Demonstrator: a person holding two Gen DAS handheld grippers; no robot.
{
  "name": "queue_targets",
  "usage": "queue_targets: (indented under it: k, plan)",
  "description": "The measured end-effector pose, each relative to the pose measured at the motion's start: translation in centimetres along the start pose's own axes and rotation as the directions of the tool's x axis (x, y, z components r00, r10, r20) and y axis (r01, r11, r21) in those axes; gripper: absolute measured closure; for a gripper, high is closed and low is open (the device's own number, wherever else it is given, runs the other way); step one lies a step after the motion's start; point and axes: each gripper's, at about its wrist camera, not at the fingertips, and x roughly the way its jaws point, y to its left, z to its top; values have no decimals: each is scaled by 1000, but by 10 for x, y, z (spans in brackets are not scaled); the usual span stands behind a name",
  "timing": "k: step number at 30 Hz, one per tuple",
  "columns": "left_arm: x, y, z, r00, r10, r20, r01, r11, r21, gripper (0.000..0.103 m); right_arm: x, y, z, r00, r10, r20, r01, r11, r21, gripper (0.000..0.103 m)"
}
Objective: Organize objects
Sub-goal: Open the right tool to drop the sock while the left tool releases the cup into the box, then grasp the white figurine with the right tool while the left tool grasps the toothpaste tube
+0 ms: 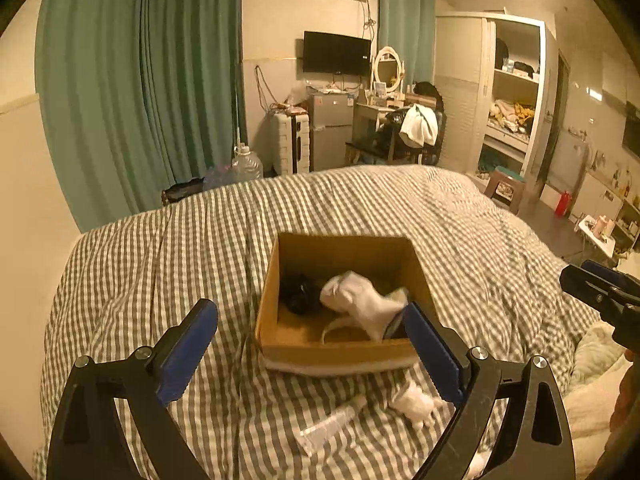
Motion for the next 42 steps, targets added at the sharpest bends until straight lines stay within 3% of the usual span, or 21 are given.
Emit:
queue_targets:
  k: [11,21,30,33,38,42]
  plan:
    - [41,-32,-80,990,30,-141,-17,995,94,6,43,-1,-82,990,-16,-139,11,999,-40,23]
    - [100,-38,-131,966,86,-242,-48,986,157,6,106,8,-127,966,31,-256,-45,998,-51,23]
    - [132,-33,-151,941,7,-337,36,992,119,7,159,-2,-149,933,90,-349,-93,996,8,25]
    - [137,-29,-155,935,-9,-354,48,993,104,14,177,2,-156,914,113,-391,-119,993,8,33]
    - [148,-24,-159,921,-1,-389,38,995,89,37,199,9,-164,893,127,-432,-140,990,3,40]
    - [145,-27,-162,925,8,-379,39,993,116,46,206,15,-170,883,115,-455,-137,990,-16,44]
